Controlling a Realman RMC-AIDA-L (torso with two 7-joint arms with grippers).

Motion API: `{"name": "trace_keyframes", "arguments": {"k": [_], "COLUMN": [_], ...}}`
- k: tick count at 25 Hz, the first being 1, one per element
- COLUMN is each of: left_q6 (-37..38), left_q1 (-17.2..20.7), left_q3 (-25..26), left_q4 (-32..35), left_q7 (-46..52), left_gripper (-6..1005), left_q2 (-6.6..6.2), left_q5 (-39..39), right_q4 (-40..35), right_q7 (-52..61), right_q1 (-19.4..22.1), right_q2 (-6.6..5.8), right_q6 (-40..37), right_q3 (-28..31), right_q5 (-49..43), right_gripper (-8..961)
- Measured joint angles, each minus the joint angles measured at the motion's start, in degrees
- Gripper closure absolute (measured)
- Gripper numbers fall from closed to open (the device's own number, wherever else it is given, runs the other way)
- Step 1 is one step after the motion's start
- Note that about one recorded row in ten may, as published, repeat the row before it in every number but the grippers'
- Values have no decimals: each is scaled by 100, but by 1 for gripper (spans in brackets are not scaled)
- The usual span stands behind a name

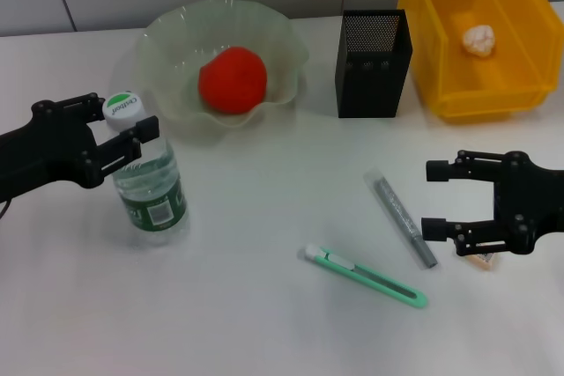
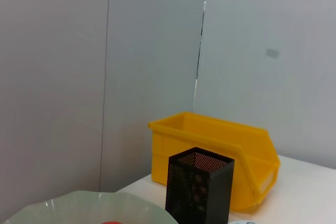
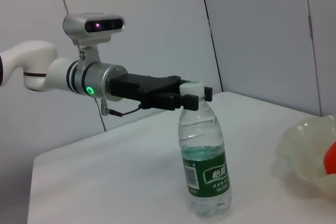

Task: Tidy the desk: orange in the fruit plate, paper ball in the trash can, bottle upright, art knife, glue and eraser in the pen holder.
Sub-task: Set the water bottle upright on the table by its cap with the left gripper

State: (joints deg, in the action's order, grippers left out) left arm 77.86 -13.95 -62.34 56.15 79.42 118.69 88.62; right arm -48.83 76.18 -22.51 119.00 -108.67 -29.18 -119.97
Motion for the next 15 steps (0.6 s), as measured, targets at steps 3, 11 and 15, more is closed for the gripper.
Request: {"name": "trace_keyframes", "arguments": {"k": [3,11,15], "left_q6": [33,322,328], "left_q1": [12,76,68], "left_q3": [-6,-8,11], "left_q4": [-12,-323,-413], "left_q7": [-70,-568,-571], "left_gripper": [550,551,525], "left_q2": [3,3,-2], "left_q5": [-3,-306,-352], "right_q4": [64,138,145], "right_q7": [-37,-98,-104], "right_q1": [-2,-29,-39], "right_q2": [0,0,0], "right_q6": [9,104,105], "right_q3": [0,0,0], "right_q5": [0,-25,-28], "right_gripper": [115,115,115]}}
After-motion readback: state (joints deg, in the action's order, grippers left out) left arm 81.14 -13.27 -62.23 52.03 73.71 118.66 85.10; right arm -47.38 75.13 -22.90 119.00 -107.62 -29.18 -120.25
